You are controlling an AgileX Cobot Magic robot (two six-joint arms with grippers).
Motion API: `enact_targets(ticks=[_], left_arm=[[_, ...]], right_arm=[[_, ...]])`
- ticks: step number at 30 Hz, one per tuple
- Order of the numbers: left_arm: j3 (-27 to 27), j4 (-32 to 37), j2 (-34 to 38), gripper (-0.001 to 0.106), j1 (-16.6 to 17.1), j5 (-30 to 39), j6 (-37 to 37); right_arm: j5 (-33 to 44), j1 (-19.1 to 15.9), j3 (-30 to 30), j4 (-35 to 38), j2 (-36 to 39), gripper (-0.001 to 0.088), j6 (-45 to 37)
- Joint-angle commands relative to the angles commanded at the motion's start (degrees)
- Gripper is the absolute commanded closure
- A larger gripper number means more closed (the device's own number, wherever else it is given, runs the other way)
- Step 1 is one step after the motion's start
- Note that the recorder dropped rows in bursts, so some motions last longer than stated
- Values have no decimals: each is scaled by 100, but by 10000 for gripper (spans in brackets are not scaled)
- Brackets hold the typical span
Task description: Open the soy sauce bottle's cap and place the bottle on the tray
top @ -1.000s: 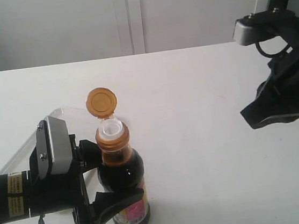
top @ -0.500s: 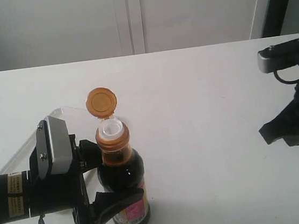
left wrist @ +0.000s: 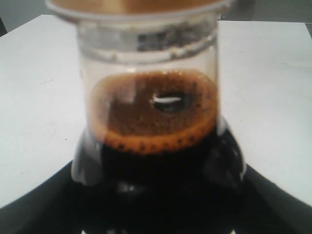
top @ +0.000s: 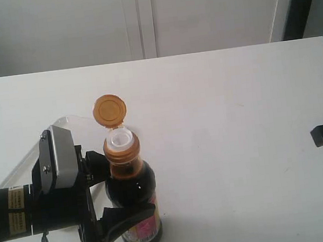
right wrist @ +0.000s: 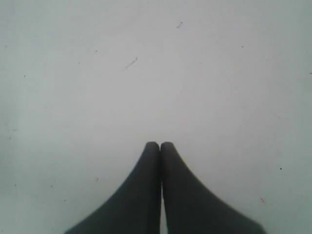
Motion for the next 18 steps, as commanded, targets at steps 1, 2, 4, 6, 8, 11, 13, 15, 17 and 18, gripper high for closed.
enact_targets(ticks=[1, 2, 4, 6, 8, 11, 13, 15, 17, 18], left_arm=[[0, 0, 0, 1053, 0, 0, 0], [0, 0, 0, 1053, 0, 0, 0], [0, 0, 0, 1053, 0, 0, 0], [0, 0, 0, 1053, 0, 0, 0], [0, 0, 0, 1053, 0, 0, 0], [0, -11, 0, 1053, 0, 1, 0], [0, -11, 0, 1053, 0, 1, 0], [0, -11, 0, 1053, 0, 1, 0], [0, -11, 0, 1053, 0, 1, 0], [0, -11, 0, 1053, 0, 1, 0]], right_arm=[[-81, 0, 47, 0, -126, 868, 0], [-145, 0, 97, 0, -264, 868, 0], [-368, 0, 263, 0, -680, 868, 0], [-585, 0, 433, 0, -1159, 868, 0], [-833, 0, 616, 0, -1606, 868, 0], [-1164, 0, 943, 0, -2297, 868, -51], [-1251, 0, 1064, 0, -2608, 868, -51], [-1316, 0, 1212, 0, -3052, 868, -64], [-1376, 0, 1341, 0, -3440, 868, -223], [-1428, 0, 1394, 0, -3603, 868, -259]])
